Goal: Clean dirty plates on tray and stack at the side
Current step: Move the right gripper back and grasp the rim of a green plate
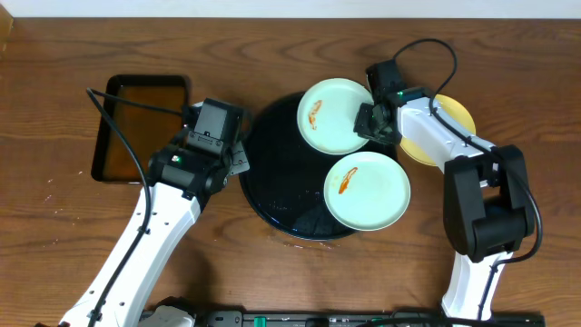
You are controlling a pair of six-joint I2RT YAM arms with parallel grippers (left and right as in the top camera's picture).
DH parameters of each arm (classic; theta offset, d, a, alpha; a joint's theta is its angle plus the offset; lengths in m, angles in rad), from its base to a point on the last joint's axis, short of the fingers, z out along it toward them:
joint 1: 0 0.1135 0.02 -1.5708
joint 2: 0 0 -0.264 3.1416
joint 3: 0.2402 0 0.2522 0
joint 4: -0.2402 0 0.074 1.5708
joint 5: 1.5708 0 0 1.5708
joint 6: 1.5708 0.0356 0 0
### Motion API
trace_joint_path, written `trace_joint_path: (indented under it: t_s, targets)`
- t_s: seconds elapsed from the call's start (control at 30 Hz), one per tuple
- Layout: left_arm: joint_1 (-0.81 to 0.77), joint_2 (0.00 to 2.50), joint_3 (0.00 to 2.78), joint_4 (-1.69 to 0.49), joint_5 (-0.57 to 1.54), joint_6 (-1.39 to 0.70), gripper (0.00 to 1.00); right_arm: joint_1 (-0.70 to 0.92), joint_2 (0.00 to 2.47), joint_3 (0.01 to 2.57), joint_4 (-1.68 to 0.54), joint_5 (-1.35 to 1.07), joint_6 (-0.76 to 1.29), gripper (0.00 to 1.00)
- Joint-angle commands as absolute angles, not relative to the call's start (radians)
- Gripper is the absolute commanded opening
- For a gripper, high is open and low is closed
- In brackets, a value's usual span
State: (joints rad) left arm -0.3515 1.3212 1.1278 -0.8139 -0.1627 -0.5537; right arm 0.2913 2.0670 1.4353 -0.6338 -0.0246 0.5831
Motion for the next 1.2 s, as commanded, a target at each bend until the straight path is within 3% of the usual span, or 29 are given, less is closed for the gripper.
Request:
trace_joint_path:
  t_s: [0.0, 0.17, 0.93, 1.0, 1.03, 1.07, 1.17]
  targets:
    - [-0.352, 1.328, 1.116, -0.814, -0.164, -0.563, 0.08, 0.307, 2.067, 1.45, -0.632, -0.081, 0.579, 0.14]
    - [-0.352, 1.328, 1.116, -0.814, -0.164, -0.563, 0.08, 0.347, 2.067, 1.45, -0.619, -0.08, 0.579, 0.01]
    - [-0.352, 1.356, 1.116, -0.805, -0.162, -0.563, 0.08, 0.523, 2.087, 1.446, -0.712, -0.084, 0.657, 0.03]
    - [-0.352, 1.367, 1.116, -0.806, -0.155, -0.563, 0.08, 0.521, 2.077, 1.464, -0.737, -0.083, 0.628, 0.17]
    - [-0.352, 1.37, 1.116, -0.805, -0.149, -0.563, 0.08, 0.519, 2.07, 1.475, -0.75, -0.083, 0.607, 0.31]
    - [-0.352, 1.378, 1.116, -0.805, -0.141, -0.563, 0.08, 0.515, 2.058, 1.499, -0.773, -0.083, 0.572, 0.6]
    - [-0.352, 1.392, 1.116, -0.795, -0.141, -0.563, 0.08, 0.504, 2.041, 1.573, -0.82, -0.084, 0.445, 0.91]
